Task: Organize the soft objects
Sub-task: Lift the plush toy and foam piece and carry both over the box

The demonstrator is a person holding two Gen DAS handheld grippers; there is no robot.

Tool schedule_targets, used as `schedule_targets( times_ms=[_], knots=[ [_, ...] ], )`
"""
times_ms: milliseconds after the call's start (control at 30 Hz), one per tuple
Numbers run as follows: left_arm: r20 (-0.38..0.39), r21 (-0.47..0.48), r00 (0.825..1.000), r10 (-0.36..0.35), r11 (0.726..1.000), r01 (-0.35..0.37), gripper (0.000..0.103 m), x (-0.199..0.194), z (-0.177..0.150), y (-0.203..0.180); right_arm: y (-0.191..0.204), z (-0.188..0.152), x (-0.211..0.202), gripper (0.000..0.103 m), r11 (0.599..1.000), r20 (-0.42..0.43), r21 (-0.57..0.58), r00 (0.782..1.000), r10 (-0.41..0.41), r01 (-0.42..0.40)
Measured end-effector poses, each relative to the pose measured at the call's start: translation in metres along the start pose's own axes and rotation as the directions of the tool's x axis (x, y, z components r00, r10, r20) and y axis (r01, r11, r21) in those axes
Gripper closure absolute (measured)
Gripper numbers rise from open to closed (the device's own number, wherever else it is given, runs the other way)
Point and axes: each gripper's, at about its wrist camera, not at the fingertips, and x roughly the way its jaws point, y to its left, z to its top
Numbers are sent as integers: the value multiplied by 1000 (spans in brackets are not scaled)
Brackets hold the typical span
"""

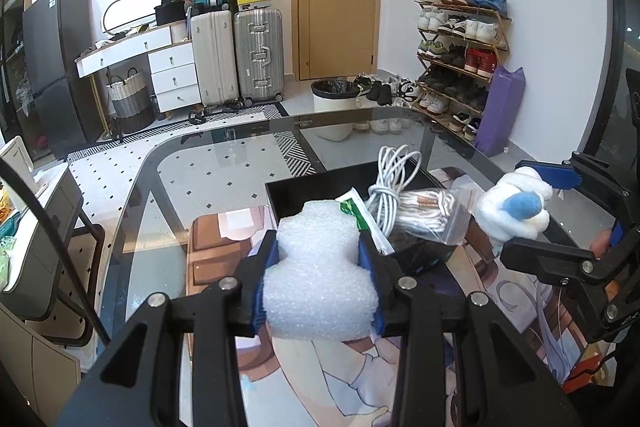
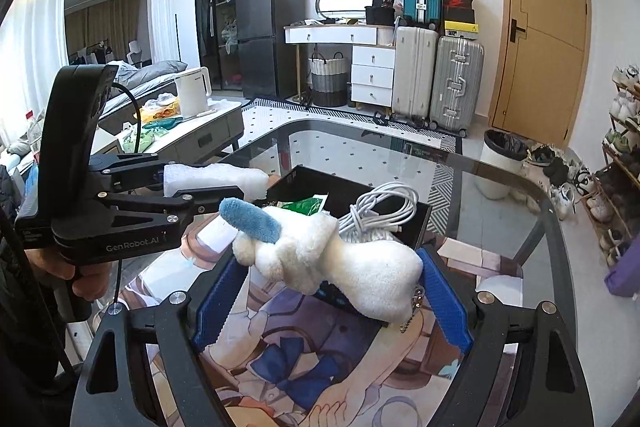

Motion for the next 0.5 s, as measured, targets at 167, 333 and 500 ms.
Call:
schedule_targets(
  times_ms=[167, 333, 500],
  knots=[
    [7, -25, 1000, 3, 1000, -3, 66, 5, 4, 8, -3, 7, 4, 17, 1000, 13, -6, 1000, 1, -1],
    [8, -47, 1000, 2, 999, -2, 66, 13, 11, 14, -10, 15, 18, 17, 1000, 11, -5, 1000, -1, 1],
    [15, -59, 1000, -3, 998, 4, 66, 23, 17, 18, -14, 20, 37, 17, 1000, -2, -14, 1000, 9, -9]
  ],
)
